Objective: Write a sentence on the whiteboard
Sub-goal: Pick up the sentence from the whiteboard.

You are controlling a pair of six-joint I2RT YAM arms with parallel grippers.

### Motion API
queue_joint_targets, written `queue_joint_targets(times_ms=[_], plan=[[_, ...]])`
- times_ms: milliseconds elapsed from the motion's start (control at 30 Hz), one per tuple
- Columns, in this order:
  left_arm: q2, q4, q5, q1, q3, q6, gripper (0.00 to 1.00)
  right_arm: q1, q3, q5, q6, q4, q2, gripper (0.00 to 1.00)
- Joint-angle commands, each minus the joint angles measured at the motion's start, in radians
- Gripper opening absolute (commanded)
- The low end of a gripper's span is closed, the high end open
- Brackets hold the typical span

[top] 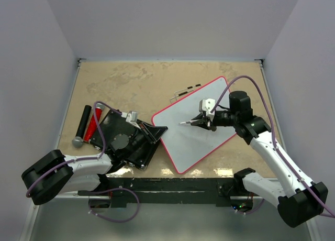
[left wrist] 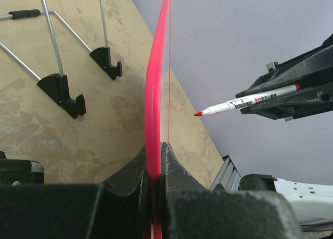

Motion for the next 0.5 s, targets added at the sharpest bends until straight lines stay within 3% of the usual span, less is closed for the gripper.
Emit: queue_joint_targets(times_ms=[0,467], plan=[[-0.017,0.087,-0.034,-0.003,0.012,0.036,0.0,0.008,0.065,0.017,0.0,0.023,0.028,0.0],[-0.004,0.086,-0.021,-0.003,0.025,0.042,0.0,0.073,0.075,0.11,0.141,0.175,0.08,0.0]])
